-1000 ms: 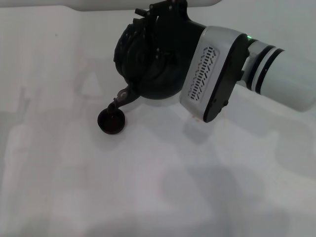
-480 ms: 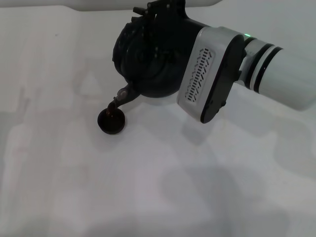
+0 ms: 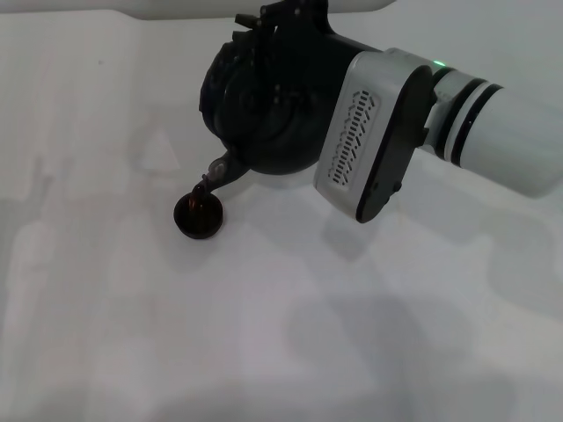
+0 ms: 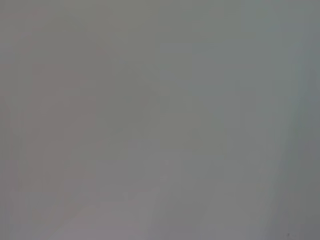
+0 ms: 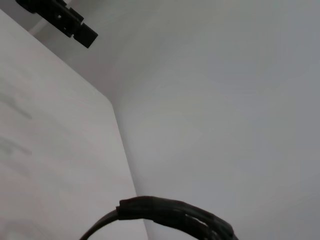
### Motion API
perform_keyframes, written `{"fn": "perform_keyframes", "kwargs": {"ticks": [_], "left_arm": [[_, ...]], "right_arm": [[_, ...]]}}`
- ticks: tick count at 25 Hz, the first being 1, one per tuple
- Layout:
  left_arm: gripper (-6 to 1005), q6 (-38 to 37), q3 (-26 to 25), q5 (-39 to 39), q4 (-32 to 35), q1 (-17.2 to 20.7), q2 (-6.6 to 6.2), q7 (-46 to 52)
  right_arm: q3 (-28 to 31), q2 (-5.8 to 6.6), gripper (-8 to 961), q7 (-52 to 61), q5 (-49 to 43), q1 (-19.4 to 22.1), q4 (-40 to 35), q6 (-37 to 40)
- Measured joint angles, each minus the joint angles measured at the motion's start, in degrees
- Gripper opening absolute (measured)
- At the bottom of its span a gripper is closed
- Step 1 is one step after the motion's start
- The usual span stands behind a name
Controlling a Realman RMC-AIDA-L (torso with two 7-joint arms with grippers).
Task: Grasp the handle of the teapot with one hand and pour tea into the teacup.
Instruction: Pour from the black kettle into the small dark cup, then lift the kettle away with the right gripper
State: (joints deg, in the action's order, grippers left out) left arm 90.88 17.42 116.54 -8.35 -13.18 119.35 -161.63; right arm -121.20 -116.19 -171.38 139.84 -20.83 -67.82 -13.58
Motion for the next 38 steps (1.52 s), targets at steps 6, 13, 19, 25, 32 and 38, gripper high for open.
{"fn": "perform_keyframes", "kwargs": {"ticks": [6,13,19,25,32,38], "left_arm": [[875,0.0,-0.1,0.0,0.0,0.0,0.00,0.0],[875,0.0,-0.1,0.0,0.1,0.0,0.00,0.0],[875,0.0,-0.1,0.2,0.2,-0.1,0.00,0.0],[875,0.0,-0.1,0.2,0.2,-0.2,0.00,0.0],[875,0.0,-0.1,0.2,0.2,-0.1,0.00,0.0],[875,0.0,-0.1,0.2,0.1,-0.1,0.00,0.0]], "right_arm": [[0.0,0.00,101,0.0,-0.6,0.0,-0.7,1.2],[0.0,0.00,101,0.0,-0.7,0.0,-0.8,1.4],[0.1,0.00,100,0.0,-0.7,0.0,-0.9,1.5],[0.1,0.00,100,0.0,-0.8,0.0,-0.9,1.9],[0.0,0.00,100,0.0,-1.5,0.0,-0.9,2.2],[-0.2,0.00,99,0.0,-2.2,0.1,-1.0,2.4]]}}
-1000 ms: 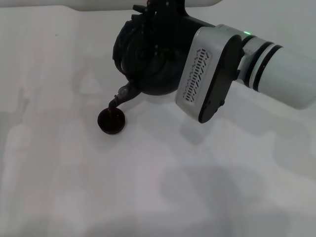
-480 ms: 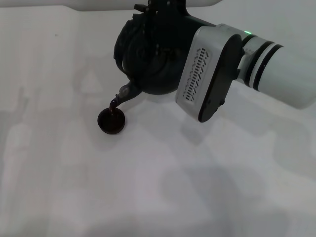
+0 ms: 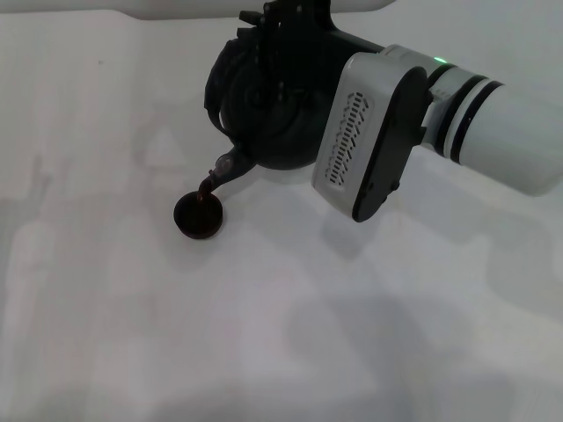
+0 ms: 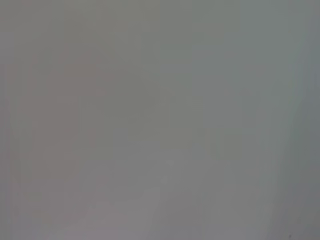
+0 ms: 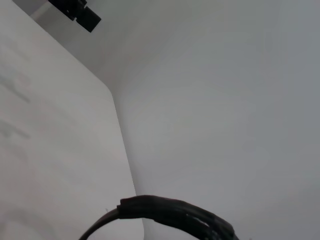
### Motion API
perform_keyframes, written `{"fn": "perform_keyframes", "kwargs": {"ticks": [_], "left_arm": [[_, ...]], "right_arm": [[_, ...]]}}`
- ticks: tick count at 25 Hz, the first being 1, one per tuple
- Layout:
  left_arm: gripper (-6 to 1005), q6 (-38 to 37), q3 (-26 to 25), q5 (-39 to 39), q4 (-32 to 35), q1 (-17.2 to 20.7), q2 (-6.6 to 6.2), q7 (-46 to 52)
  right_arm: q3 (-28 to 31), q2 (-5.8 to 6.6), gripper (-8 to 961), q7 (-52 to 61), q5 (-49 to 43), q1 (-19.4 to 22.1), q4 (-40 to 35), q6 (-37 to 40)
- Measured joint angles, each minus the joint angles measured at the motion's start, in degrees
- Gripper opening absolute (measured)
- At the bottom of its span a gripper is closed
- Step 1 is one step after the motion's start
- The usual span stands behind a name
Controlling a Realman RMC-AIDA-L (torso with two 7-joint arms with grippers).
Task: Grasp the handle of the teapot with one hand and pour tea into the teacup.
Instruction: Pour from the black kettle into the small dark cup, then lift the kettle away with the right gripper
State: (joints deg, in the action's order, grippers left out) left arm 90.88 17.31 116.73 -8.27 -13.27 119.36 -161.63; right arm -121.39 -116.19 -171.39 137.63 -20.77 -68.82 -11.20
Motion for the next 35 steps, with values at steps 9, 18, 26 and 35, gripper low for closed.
{"fn": "perform_keyframes", "kwargs": {"ticks": [9,18,26,35], "left_arm": [[875,0.0,0.0,-0.1,0.0,0.0,0.00,0.0],[875,0.0,0.0,0.0,0.1,-0.1,0.00,0.0],[875,0.0,0.0,0.0,0.2,-0.1,0.00,0.0],[876,0.0,0.0,0.0,0.2,-0.1,-0.08,0.0]], "right_arm": [[-0.6,0.00,99,0.1,-2.1,0.0,-0.6,0.9],[-0.6,0.00,98,0.1,-1.8,0.1,-0.8,1.2],[-0.1,0.00,97,0.5,1.4,0.4,0.1,0.7],[0.7,0.00,98,0.3,10.2,0.7,3.5,-4.3]]}}
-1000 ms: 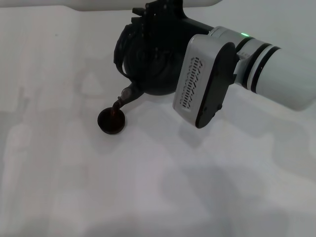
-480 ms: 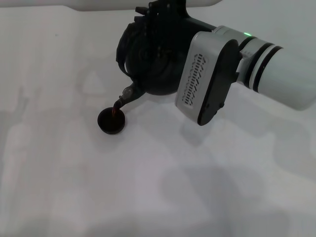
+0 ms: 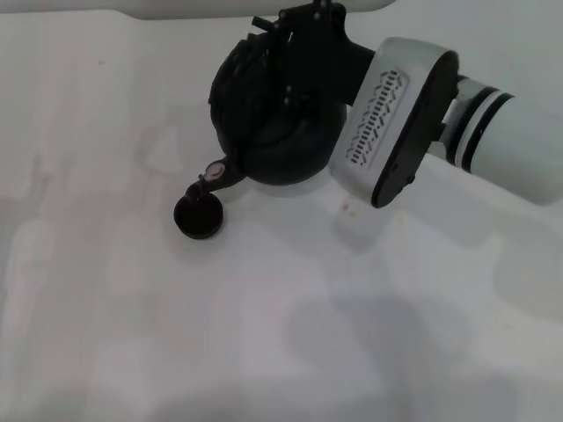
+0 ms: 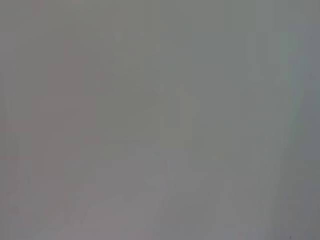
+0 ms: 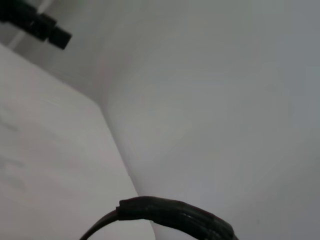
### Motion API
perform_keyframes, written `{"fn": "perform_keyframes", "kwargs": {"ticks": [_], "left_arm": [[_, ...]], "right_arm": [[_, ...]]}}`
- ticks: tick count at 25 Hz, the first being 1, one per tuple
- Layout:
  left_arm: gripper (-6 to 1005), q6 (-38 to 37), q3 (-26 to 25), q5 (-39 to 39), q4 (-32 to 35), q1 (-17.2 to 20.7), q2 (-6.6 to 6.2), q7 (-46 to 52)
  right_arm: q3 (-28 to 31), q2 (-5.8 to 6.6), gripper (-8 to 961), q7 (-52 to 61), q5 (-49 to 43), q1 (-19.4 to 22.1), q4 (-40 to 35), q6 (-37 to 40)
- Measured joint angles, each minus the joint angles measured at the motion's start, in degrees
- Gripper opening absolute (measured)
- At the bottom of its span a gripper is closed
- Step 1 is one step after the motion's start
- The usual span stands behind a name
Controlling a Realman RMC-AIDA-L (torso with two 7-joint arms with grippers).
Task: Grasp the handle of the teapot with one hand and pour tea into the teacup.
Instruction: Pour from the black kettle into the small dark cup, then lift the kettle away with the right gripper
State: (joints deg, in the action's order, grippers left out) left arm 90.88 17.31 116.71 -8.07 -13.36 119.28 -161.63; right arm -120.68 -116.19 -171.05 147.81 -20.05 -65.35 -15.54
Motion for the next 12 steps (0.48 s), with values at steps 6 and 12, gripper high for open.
{"fn": "perform_keyframes", "kwargs": {"ticks": [6,12], "left_arm": [[876,-0.2,0.0,0.0,0.1,0.0,-0.01,0.0],[876,-0.8,0.0,-0.1,0.1,0.0,-0.01,0.0]], "right_arm": [[1.5,0.00,98,0.1,9.5,1.7,1.8,-3.8],[4.1,0.00,98,2.0,11.4,5.2,2.2,-6.8]]}}
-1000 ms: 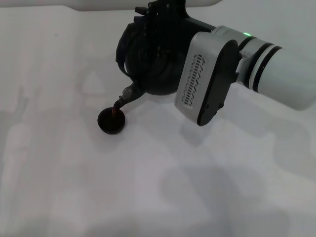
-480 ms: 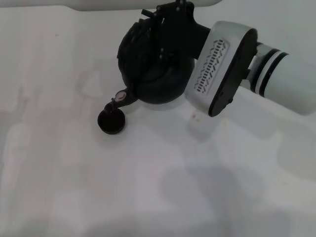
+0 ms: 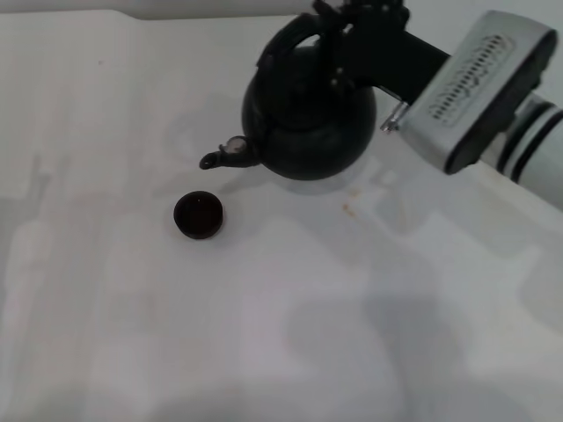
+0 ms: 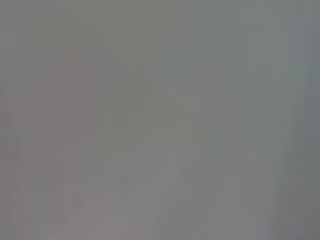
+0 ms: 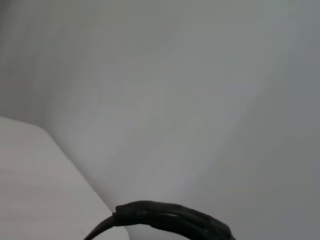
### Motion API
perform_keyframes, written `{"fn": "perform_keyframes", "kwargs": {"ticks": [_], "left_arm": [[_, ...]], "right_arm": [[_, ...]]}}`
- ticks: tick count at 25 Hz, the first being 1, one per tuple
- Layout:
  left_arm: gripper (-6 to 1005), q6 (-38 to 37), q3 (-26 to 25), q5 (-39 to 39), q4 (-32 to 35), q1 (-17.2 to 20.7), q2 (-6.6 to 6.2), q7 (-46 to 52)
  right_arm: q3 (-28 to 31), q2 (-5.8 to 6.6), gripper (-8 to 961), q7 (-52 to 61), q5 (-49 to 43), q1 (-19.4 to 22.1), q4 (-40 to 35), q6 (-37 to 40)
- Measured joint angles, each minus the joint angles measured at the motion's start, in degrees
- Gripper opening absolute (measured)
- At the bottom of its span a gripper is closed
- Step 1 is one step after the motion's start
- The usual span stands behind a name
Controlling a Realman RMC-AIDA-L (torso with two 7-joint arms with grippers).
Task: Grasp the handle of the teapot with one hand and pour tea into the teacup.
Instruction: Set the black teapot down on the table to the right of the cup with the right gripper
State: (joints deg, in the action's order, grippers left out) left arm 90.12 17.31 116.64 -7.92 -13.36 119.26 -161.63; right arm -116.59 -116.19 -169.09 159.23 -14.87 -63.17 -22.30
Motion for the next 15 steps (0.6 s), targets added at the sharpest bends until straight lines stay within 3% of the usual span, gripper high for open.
{"fn": "perform_keyframes", "kwargs": {"ticks": [6,15], "left_arm": [[877,0.0,0.0,0.0,0.0,-0.1,0.00,0.0],[877,0.0,0.0,0.1,0.1,-0.1,-0.08,0.0]], "right_arm": [[2.3,0.00,99,8.0,0.1,5.4,-0.6,-3.1],[5.8,0.00,99,20.6,0.1,10.0,-0.2,-3.4]]}}
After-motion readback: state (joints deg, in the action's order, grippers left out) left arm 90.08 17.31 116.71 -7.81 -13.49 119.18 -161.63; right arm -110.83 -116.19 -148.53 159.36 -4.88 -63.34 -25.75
